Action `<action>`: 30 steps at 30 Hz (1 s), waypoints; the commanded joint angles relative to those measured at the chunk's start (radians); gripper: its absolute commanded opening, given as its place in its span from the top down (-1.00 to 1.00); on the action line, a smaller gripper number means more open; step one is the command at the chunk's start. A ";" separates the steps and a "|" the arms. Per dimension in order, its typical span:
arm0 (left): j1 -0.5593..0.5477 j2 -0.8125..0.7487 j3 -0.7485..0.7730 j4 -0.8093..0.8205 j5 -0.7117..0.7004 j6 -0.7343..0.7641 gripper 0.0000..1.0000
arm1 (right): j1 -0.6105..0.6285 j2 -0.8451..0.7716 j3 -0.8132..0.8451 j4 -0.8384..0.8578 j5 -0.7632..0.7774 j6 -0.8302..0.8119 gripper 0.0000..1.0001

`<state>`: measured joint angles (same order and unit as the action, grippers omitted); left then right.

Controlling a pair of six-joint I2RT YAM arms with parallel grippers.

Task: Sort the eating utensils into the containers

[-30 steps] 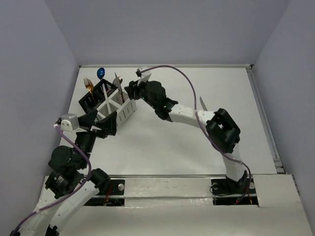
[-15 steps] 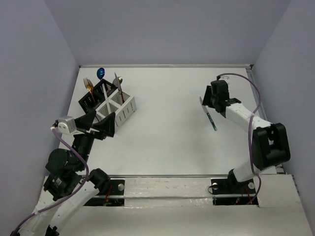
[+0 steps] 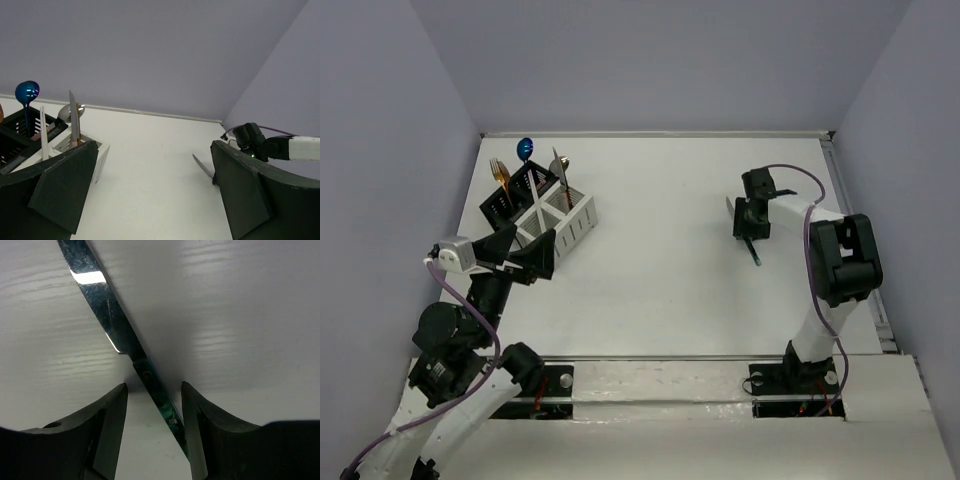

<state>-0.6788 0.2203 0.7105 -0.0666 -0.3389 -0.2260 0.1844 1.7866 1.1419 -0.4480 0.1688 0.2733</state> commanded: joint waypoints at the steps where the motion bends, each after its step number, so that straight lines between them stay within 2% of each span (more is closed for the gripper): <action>1: -0.004 -0.009 -0.006 0.048 0.009 0.005 -0.98 | -0.011 0.074 0.090 -0.057 -0.005 -0.055 -0.03; 4: -0.004 -0.009 -0.006 0.050 0.008 0.005 -0.98 | -0.011 0.120 0.136 -0.075 -0.017 -0.075 0.02; 7: -0.004 -0.010 -0.006 0.050 0.005 0.005 -0.98 | -0.020 0.160 0.177 -0.098 -0.057 -0.086 0.25; 15: -0.004 -0.009 -0.006 0.048 0.006 0.005 -0.98 | -0.020 0.125 0.122 -0.087 -0.115 -0.071 1.00; 19: -0.004 -0.006 -0.006 0.048 0.008 0.005 -0.98 | -0.010 0.051 0.110 -0.035 -0.161 -0.065 1.00; 23: -0.004 -0.001 -0.006 0.050 0.008 0.005 -0.98 | 0.073 -0.071 0.104 0.091 -0.250 -0.051 1.00; 25: -0.004 0.004 -0.006 0.050 0.008 0.005 -0.98 | 0.191 -0.120 0.120 0.210 -0.235 -0.031 1.00; 26: -0.004 0.005 -0.006 0.050 0.008 0.005 -0.98 | 0.191 -0.130 0.130 0.244 -0.224 -0.022 1.00; 30: -0.004 0.010 -0.006 0.051 0.009 0.005 -0.98 | 0.363 -0.121 0.203 0.460 -0.173 0.044 1.00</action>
<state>-0.6788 0.2203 0.7105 -0.0643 -0.3401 -0.2260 0.4156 1.6863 1.2572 -0.2928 -0.0116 0.2550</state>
